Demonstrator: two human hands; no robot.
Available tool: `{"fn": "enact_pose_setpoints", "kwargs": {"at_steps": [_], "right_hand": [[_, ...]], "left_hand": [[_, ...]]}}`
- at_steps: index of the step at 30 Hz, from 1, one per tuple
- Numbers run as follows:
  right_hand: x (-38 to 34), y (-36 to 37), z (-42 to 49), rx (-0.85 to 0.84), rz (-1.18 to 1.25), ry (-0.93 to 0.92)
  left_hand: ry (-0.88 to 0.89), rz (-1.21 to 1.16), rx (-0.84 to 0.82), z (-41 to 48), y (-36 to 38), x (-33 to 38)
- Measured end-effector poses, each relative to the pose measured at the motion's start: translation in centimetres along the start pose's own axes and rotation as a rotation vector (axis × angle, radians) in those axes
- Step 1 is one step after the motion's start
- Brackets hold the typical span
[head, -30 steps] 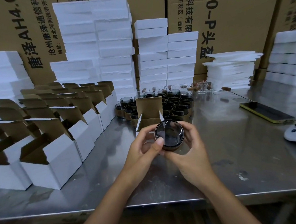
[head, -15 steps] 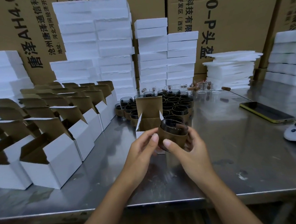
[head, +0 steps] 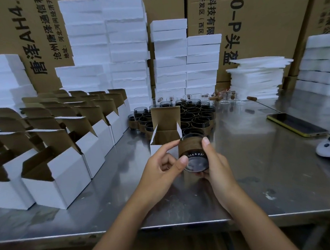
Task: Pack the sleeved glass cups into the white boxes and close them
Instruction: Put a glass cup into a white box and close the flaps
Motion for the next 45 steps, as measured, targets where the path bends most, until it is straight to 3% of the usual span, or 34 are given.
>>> {"fn": "enact_pose_setpoints", "kwargs": {"at_steps": [7, 21, 28, 33, 38, 45], "right_hand": [[-0.2, 0.1, -0.2, -0.003, 0.010, -0.010], [-1.5, 0.3, -1.0, -0.026, -0.031, -0.200], [-2.1, 0.2, -1.4, -0.005, -0.062, -0.276], [-2.1, 0.1, -1.4, 0.013, -0.053, -0.277], [-2.2, -0.6, -1.6, 0.069, -0.043, -0.298], [-3.6, -0.4, -1.1, 0.121, -0.013, -0.370]], "left_hand": [[0.004, -0.010, 0.002, 0.0, 0.0, -0.2], [0.043, 0.009, 0.031, -0.2, -0.4, 0.4], [0.117, 0.204, 0.450, -0.7, -3.6, 0.8], [0.101, 0.360, 0.559, -0.8, -4.4, 0.4], [-0.020, 0.409, 0.476, -0.4, -4.1, -0.7], [0.086, 0.400, 0.415, -0.5, -3.3, 0.7]]}}
Point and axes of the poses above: each hand's wrist, its own z-axis towards the middle knuckle, its own y-axis out of the palm, x = y × z, the point moved 8 cm from there along z, towards the middle knuckle, and after that the axes turned 3 degrees about -z, right-handed, at the moved point
